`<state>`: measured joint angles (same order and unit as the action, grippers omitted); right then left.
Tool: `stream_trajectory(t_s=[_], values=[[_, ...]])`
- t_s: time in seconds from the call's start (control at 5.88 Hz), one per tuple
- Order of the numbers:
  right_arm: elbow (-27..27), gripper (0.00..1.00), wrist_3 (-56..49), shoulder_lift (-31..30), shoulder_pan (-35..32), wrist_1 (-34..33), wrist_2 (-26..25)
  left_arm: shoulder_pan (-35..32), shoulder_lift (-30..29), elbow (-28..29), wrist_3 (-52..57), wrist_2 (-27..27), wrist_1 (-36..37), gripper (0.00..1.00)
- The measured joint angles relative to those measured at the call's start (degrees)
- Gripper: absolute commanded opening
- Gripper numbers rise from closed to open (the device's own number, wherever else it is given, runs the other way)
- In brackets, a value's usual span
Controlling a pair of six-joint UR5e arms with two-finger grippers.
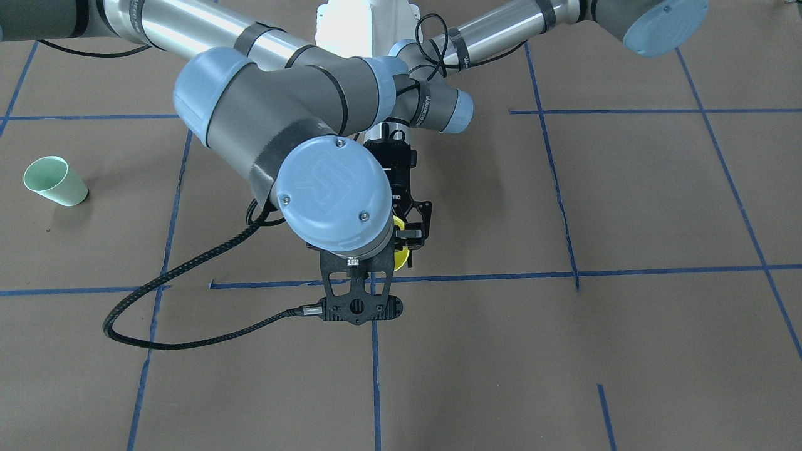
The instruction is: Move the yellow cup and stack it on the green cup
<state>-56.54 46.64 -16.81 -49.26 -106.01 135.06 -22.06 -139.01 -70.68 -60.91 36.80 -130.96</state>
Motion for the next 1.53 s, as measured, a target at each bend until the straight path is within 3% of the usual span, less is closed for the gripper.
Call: stream_trajectory(t_s=[0.34, 1.19, 1.36, 1.53], values=[[0.1, 0.55, -0.4, -0.2, 0.6, 0.0, -2.1, 0.0, 0.1, -0.1, 0.0, 0.0, 0.0, 0.29], [-0.1, 0.51, -0.9, -0.6, 1.1, 0.0, -3.2, 0.0, 0.3, -0.2, 0.0, 0.1, 0.0, 0.29], [-0.1, 0.43, -0.9, -0.7, 1.4, 0.0, -3.3, 0.0, 0.3, -0.2, 0.0, 0.1, 0.0, 0.29], [-0.1, 0.17, -0.8, -0.9, 1.6, 0.0, -3.5, 0.0, 0.3, -0.2, 0.0, 0.1, 0.0, 0.29]])
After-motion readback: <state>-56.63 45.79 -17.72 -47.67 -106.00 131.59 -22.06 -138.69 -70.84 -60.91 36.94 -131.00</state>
